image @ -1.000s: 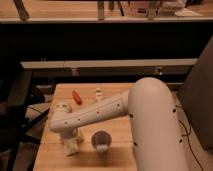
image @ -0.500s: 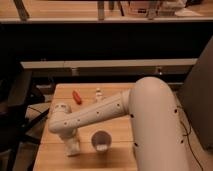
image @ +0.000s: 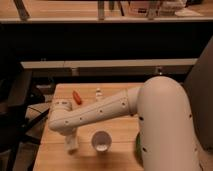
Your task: Place the white sponge in the ceramic bowl
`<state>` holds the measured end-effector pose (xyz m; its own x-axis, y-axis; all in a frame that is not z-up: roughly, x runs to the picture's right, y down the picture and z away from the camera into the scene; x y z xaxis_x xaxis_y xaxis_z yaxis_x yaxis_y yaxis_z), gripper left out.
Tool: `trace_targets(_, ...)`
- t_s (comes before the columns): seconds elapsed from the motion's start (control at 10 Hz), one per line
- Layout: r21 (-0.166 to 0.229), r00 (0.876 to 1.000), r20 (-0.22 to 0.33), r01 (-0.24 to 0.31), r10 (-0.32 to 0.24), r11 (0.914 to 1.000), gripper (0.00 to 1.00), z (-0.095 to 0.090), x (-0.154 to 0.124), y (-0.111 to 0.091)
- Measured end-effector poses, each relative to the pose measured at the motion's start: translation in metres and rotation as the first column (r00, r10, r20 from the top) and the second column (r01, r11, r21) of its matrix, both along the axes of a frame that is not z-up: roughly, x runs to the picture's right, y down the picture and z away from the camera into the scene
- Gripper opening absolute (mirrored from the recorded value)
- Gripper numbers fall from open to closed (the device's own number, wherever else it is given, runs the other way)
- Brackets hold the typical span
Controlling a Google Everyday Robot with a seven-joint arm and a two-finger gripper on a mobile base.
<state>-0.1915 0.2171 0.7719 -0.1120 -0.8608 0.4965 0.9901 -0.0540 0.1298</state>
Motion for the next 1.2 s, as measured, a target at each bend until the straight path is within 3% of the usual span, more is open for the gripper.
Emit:
trace_targets(0.3, 0.080, 0.998, -0.005, -0.058, 0.058, 0.9951, 0.00, -0.021, 0.020, -0.051)
trace_targets(0.6, 0.143, 0.989, -0.044, -0.132, 0.140, 0.9809, 0.00, -0.024, 0.055, -0.082)
trace_targets(0.8, 0.153, 0.979, -0.067, -0.182, 0.194, 0.9712, 0.00, -0.022, 0.077, -0.089)
trace_targets(1.0, 0.135, 0.985, -0.054, -0.154, 0.162, 0.9788, 0.00, -0.021, 0.082, -0.081)
trace_targets(1.2, 0.135, 0.982, -0.055, -0.171, 0.180, 0.9759, 0.00, -0.022, 0.100, -0.080)
